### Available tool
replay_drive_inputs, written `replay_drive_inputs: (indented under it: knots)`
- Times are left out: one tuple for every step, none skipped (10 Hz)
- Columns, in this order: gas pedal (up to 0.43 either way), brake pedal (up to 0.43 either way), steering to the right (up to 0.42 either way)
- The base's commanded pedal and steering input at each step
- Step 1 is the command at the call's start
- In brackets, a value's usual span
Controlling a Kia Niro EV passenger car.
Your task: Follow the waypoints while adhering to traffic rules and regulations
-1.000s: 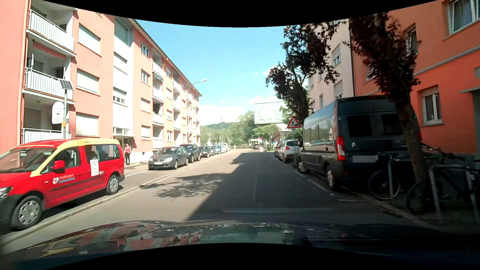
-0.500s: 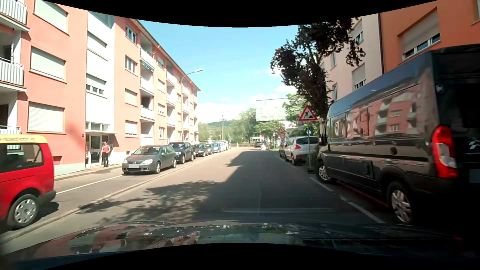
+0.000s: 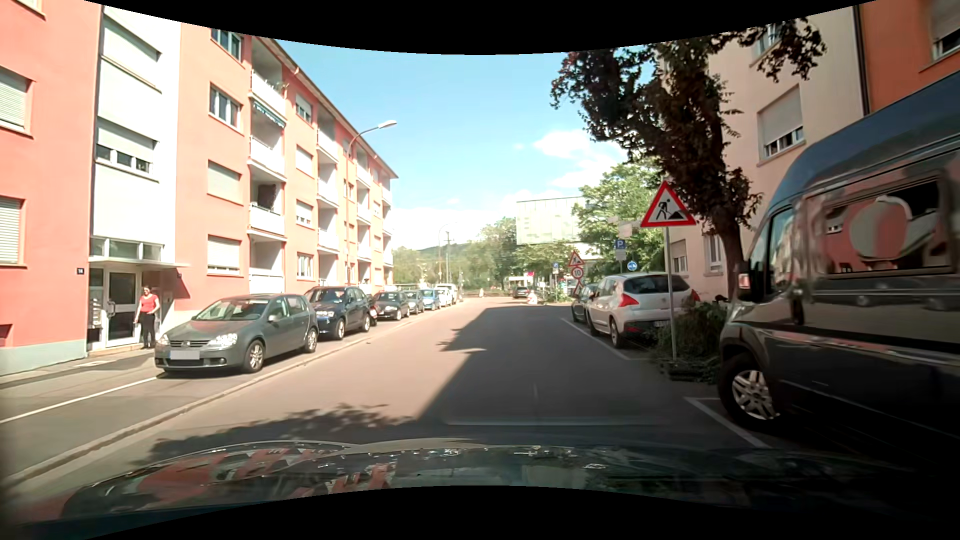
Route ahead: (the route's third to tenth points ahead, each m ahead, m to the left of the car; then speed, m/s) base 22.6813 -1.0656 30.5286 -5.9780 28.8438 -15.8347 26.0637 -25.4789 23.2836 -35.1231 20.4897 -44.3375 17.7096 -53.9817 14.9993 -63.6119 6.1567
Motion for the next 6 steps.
replay_drive_inputs:
  knots:
    - [0.067,0.0,-0.013]
    - [0.059,0.0,-0.012]
    - [0.047,0.0,-0.012]
    - [0.039,0.0,-0.01]
    - [0.028,0.0,-0.006]
    - [0.0,0.0,-0.004]
